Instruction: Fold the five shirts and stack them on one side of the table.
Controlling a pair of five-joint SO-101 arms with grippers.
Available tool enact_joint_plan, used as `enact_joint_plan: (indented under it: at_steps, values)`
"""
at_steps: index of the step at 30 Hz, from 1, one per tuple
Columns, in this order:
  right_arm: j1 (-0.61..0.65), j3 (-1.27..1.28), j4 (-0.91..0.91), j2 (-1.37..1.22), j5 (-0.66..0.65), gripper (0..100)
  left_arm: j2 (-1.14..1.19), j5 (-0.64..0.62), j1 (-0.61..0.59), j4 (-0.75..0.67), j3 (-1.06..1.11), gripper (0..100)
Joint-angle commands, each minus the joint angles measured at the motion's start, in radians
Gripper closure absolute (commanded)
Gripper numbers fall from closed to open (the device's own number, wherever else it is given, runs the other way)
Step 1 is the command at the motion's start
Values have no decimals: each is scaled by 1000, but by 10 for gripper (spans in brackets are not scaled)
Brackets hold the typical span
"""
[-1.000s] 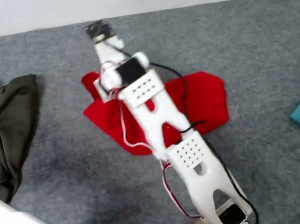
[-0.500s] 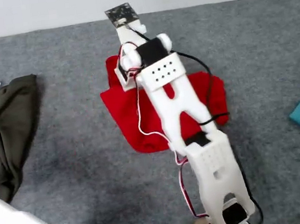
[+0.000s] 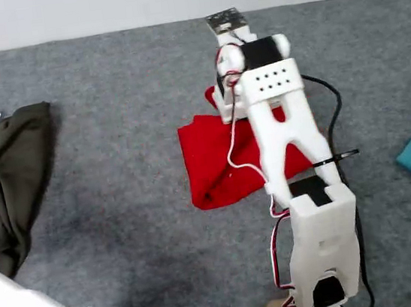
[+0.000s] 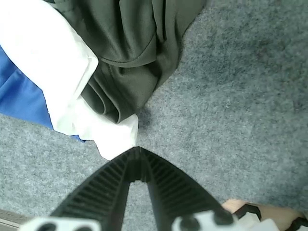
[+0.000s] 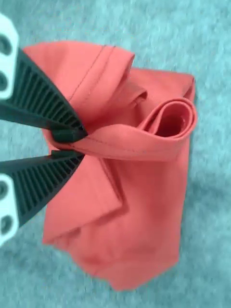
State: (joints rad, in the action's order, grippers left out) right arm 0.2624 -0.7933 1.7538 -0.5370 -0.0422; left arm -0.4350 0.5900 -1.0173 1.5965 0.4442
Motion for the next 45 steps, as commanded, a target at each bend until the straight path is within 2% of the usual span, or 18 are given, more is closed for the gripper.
enact_joint_plan:
  at_steps: [1, 17, 23, 32, 38, 45]
  values:
    - [-58, -5, 36, 67, -68, 991, -38, 6, 9, -14, -4, 997]
    - [-251, -6, 31, -65, -276, 990, -38, 5, 9, -14, -2, 997]
    - [-303, -6, -59, -93, -325, 990, -38, 5, 9, -14, -2, 997]
    - [-271, -8, -94, -85, -347, 990, -38, 5, 9, -14, 35, 997]
    - [-282, -8, -220, -93, -347, 990, -38, 5, 9, -14, 28, 997]
    - [-283, -2, -277, -102, -347, 990, -38, 5, 8, -14, 28, 997]
